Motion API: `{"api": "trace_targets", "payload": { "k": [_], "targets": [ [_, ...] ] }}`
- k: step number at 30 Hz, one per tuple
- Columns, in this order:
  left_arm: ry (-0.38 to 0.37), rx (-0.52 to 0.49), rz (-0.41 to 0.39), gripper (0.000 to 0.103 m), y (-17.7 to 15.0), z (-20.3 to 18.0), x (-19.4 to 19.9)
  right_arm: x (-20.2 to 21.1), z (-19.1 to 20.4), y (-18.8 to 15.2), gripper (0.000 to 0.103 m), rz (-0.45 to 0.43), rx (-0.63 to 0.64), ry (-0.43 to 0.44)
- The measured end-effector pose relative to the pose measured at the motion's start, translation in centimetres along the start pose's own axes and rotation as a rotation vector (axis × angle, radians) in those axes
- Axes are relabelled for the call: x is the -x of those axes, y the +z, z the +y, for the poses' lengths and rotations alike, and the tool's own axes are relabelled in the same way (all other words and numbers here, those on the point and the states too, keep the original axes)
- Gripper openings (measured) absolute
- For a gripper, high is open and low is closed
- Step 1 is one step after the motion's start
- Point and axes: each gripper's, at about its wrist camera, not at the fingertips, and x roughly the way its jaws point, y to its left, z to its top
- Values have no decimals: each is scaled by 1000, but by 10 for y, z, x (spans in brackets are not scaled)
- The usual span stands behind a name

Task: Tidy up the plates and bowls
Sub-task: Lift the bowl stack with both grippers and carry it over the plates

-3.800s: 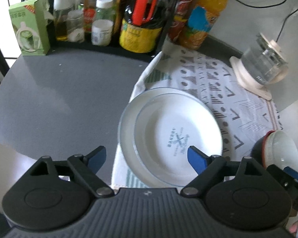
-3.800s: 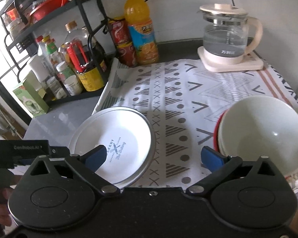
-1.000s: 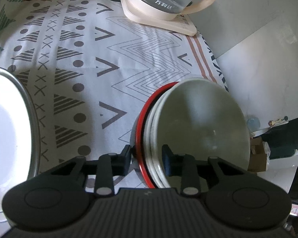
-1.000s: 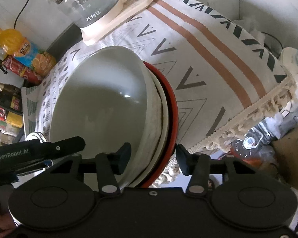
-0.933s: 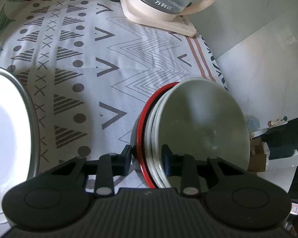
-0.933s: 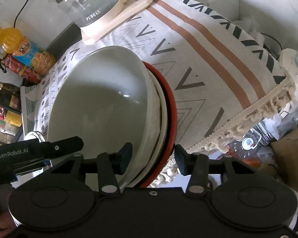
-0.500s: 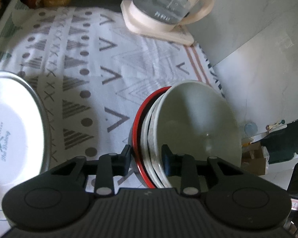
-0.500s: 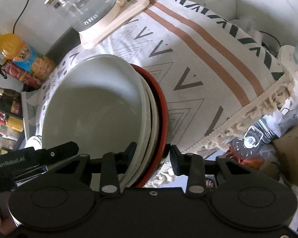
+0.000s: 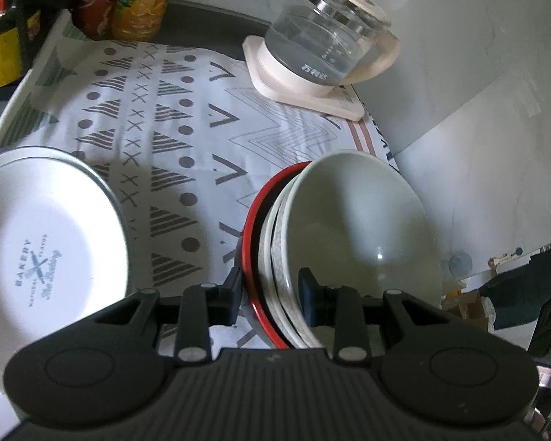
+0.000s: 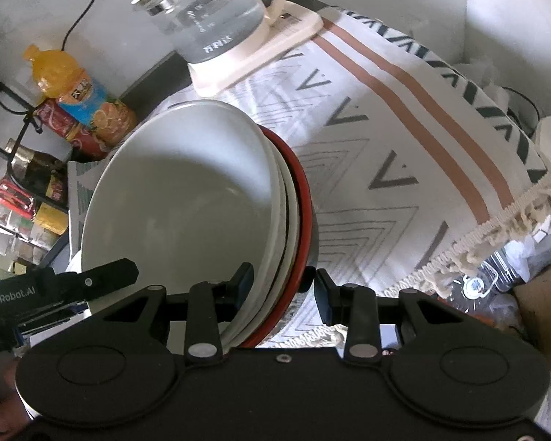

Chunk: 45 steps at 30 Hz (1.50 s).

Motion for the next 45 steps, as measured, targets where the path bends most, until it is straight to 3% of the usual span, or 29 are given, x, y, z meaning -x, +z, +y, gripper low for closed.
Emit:
{"api": "trace_targets", "payload": {
  "k": [12, 25, 35, 45],
  "targets": [
    [43, 70, -118, 31, 8, 25, 51, 4, 45, 11, 35, -17, 112, 82],
    [108, 203, -199, 31, 2, 79, 96, -10, 113, 8, 35, 28, 239, 157],
    [162, 325, -225, 31, -11, 131, 116, -34, 167, -7, 35, 100, 354, 197],
    [201, 395, -212, 31, -23, 162, 119, -59, 196, -24, 35, 166, 416, 206]
  ]
}}
